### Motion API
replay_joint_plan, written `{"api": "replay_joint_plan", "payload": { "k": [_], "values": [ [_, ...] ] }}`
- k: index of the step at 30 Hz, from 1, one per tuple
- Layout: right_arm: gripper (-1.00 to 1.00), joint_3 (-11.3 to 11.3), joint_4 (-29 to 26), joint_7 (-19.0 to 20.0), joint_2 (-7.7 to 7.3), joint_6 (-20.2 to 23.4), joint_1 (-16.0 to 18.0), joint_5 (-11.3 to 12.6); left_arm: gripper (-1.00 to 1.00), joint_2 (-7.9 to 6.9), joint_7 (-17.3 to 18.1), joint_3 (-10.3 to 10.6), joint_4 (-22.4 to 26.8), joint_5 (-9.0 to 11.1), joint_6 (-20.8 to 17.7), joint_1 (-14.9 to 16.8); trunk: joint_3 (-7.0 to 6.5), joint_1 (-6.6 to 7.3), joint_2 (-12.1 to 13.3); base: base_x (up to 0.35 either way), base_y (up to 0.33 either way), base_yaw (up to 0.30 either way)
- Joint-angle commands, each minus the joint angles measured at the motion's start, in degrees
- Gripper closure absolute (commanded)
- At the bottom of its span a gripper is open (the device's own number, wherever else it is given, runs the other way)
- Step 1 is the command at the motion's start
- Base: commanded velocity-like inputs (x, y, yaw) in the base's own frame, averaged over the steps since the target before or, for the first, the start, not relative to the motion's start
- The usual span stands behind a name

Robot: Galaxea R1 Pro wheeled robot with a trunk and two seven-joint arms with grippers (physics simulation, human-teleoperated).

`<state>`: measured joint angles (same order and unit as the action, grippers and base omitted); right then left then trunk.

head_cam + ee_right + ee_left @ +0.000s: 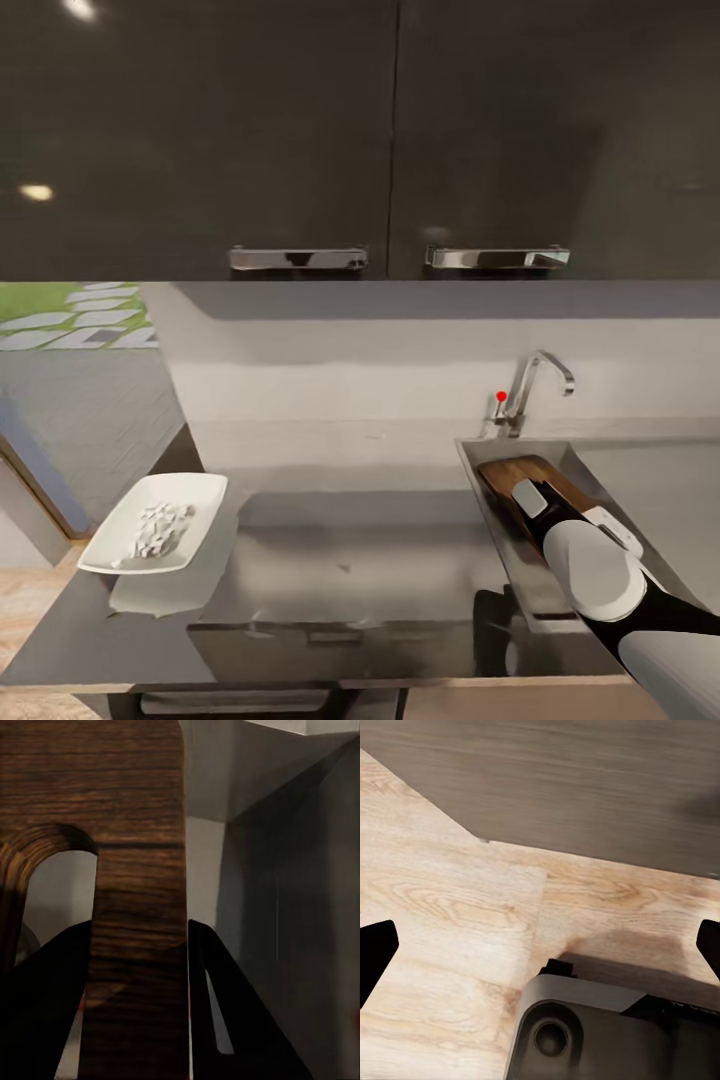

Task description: In the kitchen, take the Vidalia onion out of the sink, dice it on the chopping board with the paring knife, put the diced onion into the bowl on the countertop, then place both the paring knife and the chopping board into the sink.

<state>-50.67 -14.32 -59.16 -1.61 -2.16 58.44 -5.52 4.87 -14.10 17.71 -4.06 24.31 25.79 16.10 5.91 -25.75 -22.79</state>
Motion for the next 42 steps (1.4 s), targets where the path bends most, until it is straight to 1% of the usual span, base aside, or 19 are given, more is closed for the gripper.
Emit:
{"api": "replay_joint_plan", "payload": {
  "k": [1, 5, 13, 21, 38, 42],
  "values": [
    [1.0, -0.45, 0.08, -0.02, -0.02, -0.21, 0.1, -0.62, -1.0, 0.05, -0.13, 0.48, -0.24, 0.3, 0.31, 0.1, 0.12, -0.04, -0.13, 0.0, 0.0, 0.073],
    [1.0, -0.57, 0.08, 0.01, -0.18, -0.17, 0.1, -0.63, -1.0, 0.02, -0.13, 0.48, -0.31, 0.3, 0.31, 0.07, 0.12, -0.04, -0.13, 0.053, -0.012, 0.026],
    [1.0, -0.75, 0.2, 0.07, -0.37, -0.13, 0.1, -0.63, -1.0, -0.03, -0.13, 0.48, -0.27, 0.3, 0.31, 0.07, 0.12, -0.04, -0.13, 0.19, -0.07, 0.002],
    [1.0, -0.83, 0.32, 0.17, -0.44, -0.12, 0.07, -0.68, -1.0, -0.03, -0.13, 0.48, -0.28, 0.3, 0.31, 0.07, 0.17, -0.04, -0.13, 0.024, -0.006, 0.0],
    [1.0, -0.83, 0.43, 0.28, -0.41, -0.13, 0.09, -0.71, -1.0, -0.03, -0.13, 0.48, -0.3, 0.3, 0.31, 0.07, 1.54, -0.04, -0.13, 0.0, 0.0, 0.0],
    [1.0, -0.76, 0.43, 0.28, -0.41, -0.12, 0.07, -0.64, -1.0, -0.03, -0.13, 0.48, -0.29, 0.3, 0.31, 0.07, 1.69, -0.04, -0.13, 0.0, 0.0, 0.0]
  ]
}}
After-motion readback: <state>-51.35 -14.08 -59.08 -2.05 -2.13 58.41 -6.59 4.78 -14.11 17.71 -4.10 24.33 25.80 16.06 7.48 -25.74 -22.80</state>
